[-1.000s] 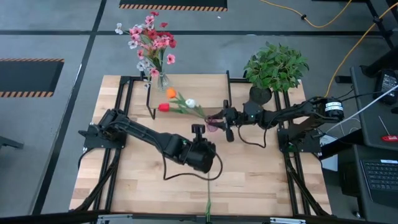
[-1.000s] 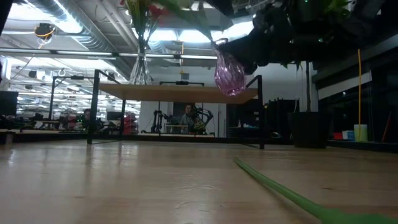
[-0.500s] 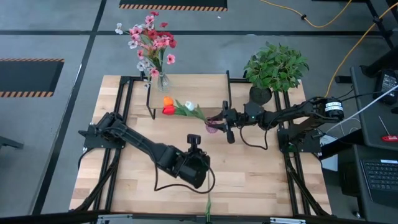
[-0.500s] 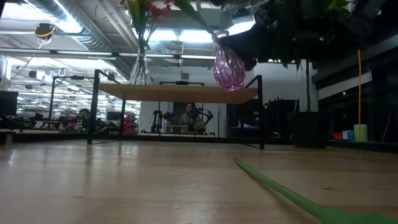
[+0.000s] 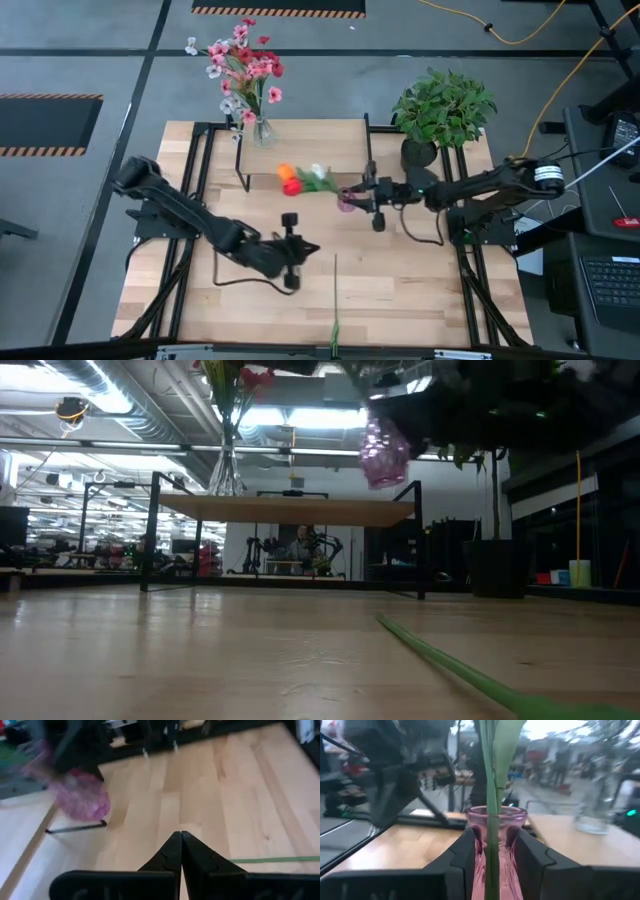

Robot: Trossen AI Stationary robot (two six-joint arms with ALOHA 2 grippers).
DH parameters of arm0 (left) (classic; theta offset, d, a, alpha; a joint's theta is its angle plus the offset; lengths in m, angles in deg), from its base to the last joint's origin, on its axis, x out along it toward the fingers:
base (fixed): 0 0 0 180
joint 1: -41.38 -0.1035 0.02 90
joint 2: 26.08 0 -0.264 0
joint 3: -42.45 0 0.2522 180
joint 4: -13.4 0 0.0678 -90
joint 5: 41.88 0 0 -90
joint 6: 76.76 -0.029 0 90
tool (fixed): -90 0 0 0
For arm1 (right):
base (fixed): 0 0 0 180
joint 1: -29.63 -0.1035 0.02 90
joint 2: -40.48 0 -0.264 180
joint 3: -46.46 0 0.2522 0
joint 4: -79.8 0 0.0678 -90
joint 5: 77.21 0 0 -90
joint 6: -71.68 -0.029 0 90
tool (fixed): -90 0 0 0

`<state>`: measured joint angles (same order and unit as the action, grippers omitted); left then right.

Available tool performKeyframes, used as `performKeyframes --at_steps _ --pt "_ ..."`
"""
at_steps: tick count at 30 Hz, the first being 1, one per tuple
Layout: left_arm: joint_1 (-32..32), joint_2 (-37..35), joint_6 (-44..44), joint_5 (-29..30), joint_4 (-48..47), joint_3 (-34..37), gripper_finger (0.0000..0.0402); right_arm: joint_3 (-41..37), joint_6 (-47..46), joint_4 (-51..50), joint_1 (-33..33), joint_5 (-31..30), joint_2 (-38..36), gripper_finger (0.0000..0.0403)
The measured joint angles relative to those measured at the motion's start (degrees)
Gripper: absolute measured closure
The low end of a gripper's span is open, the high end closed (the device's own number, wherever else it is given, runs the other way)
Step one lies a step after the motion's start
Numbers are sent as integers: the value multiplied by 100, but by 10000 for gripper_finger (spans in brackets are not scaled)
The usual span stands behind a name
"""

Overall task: Pick and place flowers into a vace then onto a shelf
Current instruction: Move the pink vase to the middle of the table

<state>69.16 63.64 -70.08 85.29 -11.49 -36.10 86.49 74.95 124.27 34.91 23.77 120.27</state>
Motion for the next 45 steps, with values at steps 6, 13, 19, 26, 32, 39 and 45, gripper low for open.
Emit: performKeyframes --at_steps 6,13,19,26,32,39,45 --pt "-33 -855 -724 -100 2043 1546 400 -1197 -54 1643 -36 -569 -395 303" --pt "-400 -930 -1109 -597 3084 2202 400 -1650 86 2118 -50 -777 -370 303" --pt "-779 -921 -1202 -1249 3066 2231 399 -1660 186 2180 -70 -974 -76 303" --pt "-1123 -921 -1301 -1845 3052 2231 399 -1657 151 2968 -72 -1125 646 303" --pt "-1164 -919 -1325 -2042 2788 2231 399 -1396 128 3179 -72 -1135 1363 303" --pt "-1007 -919 -936 -1911 2489 2231 399 -594 183 3176 -72 -935 2138 303" --pt "-713 -945 -921 -1673 2268 2231 399 -138 104 3173 -18 -515 2680 303"
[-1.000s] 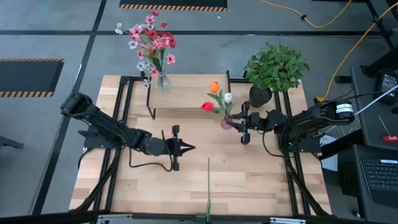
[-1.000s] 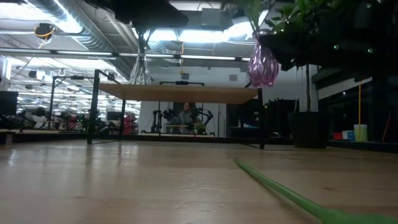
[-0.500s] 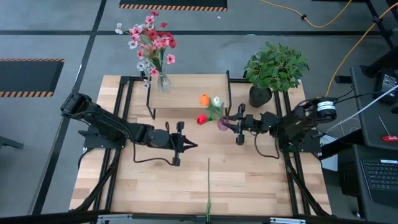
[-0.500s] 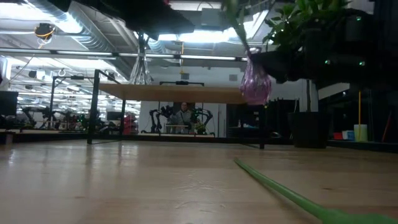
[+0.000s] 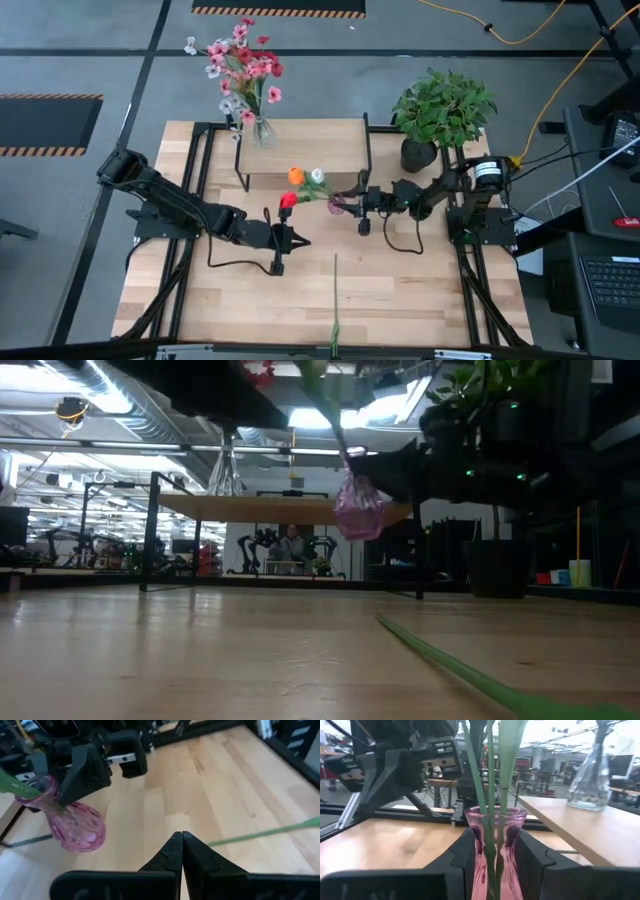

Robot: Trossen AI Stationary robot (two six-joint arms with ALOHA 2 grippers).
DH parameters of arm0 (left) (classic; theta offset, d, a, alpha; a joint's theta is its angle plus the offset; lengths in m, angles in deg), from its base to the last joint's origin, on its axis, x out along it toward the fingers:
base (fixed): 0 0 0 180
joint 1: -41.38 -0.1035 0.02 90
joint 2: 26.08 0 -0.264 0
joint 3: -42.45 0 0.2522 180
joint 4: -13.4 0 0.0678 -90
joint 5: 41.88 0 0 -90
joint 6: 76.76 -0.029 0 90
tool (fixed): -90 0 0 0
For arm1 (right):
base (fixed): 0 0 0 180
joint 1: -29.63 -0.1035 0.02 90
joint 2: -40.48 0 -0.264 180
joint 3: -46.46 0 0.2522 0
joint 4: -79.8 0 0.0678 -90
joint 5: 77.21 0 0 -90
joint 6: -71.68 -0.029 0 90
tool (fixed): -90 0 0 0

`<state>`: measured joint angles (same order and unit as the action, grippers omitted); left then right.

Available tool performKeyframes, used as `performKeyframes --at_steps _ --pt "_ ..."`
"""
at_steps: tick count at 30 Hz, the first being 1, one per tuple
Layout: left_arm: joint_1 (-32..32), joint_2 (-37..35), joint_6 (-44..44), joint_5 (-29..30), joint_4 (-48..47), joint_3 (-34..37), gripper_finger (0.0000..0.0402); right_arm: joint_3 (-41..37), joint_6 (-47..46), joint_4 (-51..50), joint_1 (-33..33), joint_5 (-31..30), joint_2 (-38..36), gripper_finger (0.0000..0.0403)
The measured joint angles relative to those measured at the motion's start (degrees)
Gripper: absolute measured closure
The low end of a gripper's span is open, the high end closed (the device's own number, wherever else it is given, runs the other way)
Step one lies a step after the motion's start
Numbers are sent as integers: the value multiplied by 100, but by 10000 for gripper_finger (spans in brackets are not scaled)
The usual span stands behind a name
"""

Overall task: Pick and place flowers into a vace then onto a shelf
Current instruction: Move the pink vase to the middle of the table

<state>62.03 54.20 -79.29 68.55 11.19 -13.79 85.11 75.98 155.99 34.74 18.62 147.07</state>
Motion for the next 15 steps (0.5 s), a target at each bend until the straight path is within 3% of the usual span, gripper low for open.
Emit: performKeyframes --at_steps 3,10,15 --pt "209 -124 196 338 -321 0 400 282 -10 3 4 174 195 303" --pt "603 -287 491 425 -473 55 400 969 -3 21 37 542 694 303" --pt "716 -581 735 864 1115 1357 400 1212 32 21 42 548 828 303"
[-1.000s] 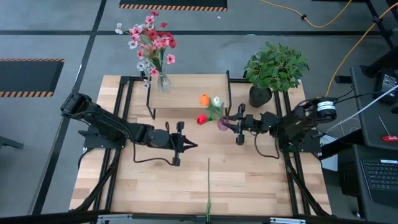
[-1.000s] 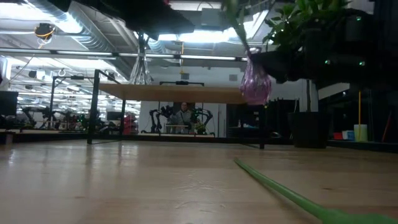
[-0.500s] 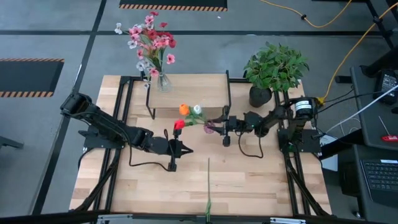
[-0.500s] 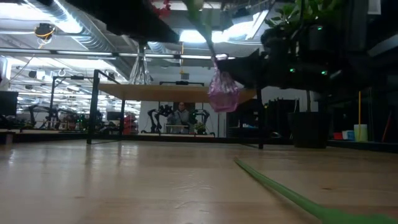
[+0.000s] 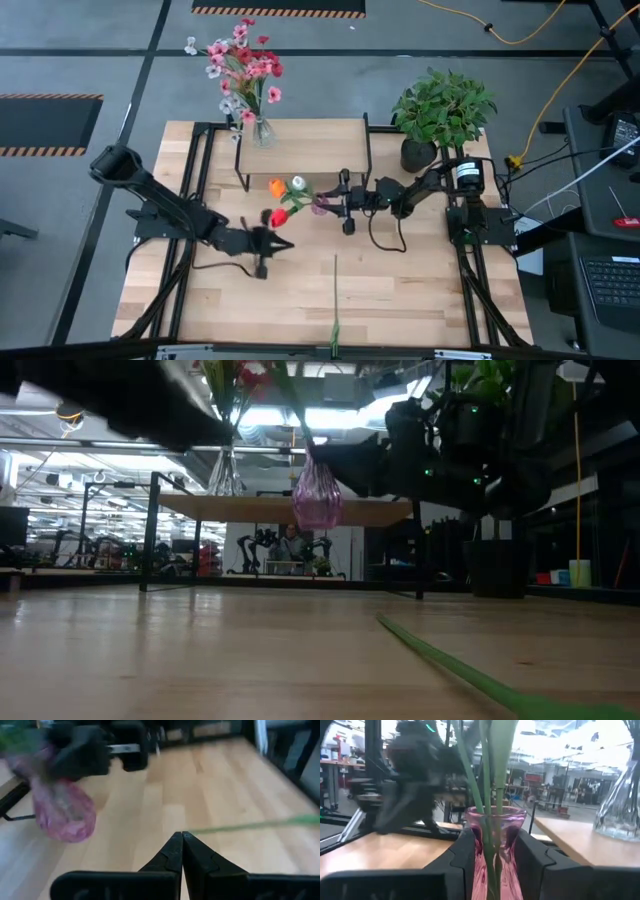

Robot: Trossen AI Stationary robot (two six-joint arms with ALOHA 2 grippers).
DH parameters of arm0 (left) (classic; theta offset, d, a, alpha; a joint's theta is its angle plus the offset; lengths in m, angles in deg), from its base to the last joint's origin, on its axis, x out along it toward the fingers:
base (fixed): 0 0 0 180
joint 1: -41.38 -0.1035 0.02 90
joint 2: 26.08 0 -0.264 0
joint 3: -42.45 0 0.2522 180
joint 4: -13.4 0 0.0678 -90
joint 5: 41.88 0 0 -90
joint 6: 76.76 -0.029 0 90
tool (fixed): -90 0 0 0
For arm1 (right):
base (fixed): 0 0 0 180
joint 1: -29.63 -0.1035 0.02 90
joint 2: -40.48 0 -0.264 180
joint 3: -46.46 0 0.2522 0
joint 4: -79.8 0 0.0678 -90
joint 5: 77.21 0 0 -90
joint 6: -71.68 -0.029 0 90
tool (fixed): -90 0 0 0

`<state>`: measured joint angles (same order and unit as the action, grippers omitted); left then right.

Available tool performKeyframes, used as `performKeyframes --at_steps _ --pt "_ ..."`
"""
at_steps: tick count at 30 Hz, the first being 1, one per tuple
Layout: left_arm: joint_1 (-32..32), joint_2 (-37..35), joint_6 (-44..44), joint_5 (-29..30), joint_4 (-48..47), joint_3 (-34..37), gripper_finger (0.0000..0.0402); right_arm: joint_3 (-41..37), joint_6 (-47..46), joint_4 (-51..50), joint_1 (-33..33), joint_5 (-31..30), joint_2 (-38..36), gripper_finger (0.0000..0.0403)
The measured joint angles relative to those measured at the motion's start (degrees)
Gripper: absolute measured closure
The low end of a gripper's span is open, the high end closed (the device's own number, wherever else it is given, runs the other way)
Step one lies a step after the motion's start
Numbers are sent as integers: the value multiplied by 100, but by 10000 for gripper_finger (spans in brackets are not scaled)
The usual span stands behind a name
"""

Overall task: Pick and place flowers into a vace then onto a shelf
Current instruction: Move the pink vase to the middle of the table

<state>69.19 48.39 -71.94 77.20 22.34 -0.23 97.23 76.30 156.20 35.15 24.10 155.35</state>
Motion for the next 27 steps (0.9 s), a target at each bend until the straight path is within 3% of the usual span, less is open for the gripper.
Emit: performKeyframes --at_steps 5,7,13,21,27 --pt "5 -783 48 -99 2766 1764 400 22 26 -25 32 81 0 303" --pt "5 -1038 -124 -166 3389 2206 400 38 14 -16 97 99 7 303" --pt "1 -1391 -158 -103 3571 2743 400 285 -8 2 225 209 194 303" --pt "1 -1387 -158 -23 3486 2768 400 1242 -361 -87 286 591 1092 303" --pt "1 -1384 -168 -45 3371 2768 400 1418 -458 -100 285 647 1338 303"
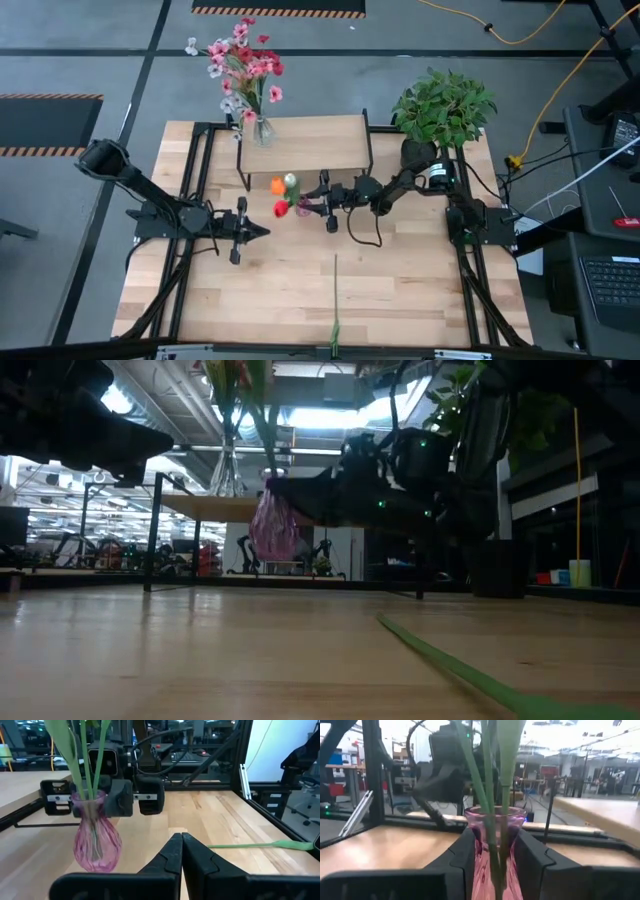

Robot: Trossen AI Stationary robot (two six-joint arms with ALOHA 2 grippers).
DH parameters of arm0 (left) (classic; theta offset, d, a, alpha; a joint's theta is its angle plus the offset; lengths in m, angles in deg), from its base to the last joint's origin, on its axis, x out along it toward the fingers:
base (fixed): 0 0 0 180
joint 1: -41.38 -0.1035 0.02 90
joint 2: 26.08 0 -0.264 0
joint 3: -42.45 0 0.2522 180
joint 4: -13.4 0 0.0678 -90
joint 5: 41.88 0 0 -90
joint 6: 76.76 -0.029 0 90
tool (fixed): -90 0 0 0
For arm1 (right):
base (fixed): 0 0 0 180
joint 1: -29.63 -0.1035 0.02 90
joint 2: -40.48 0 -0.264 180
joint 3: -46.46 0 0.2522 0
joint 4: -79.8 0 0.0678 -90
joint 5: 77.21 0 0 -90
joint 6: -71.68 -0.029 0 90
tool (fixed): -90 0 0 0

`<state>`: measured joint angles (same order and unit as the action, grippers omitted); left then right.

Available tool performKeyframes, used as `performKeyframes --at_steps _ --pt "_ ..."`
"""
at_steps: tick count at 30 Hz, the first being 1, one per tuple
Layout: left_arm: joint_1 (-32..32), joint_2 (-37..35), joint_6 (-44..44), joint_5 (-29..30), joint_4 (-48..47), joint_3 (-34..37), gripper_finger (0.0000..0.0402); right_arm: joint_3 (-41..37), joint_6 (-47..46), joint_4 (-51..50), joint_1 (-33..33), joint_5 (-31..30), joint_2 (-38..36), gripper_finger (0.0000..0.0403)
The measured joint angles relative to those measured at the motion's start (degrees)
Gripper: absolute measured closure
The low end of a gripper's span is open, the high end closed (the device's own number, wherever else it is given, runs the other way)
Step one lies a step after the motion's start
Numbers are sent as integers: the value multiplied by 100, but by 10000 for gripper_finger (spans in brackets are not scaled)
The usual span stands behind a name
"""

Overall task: Pick and place flowers into a vace then onto a shelf
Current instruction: Move the pink vase to the middle of the table

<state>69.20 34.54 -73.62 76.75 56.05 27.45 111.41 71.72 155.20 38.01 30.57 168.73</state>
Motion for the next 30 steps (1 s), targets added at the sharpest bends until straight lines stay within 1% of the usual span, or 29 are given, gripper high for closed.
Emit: performKeyframes --at_steps 4,8,22,25,30 --pt "0 0 11 1 -6 0 399 -12 12 125 -1 -185 -40 303" --pt "0 0 12 0 -6 0 400 -259 47 54 -1 -456 -27 303" --pt "0 0 165 21 -1 0 400 -447 71 99 -39 -594 43 303" --pt "0 0 165 23 -1 0 399 -526 88 80 -60 -765 43 303" --pt "0 0 165 23 -1 0 400 -615 128 68 -78 -784 43 303"
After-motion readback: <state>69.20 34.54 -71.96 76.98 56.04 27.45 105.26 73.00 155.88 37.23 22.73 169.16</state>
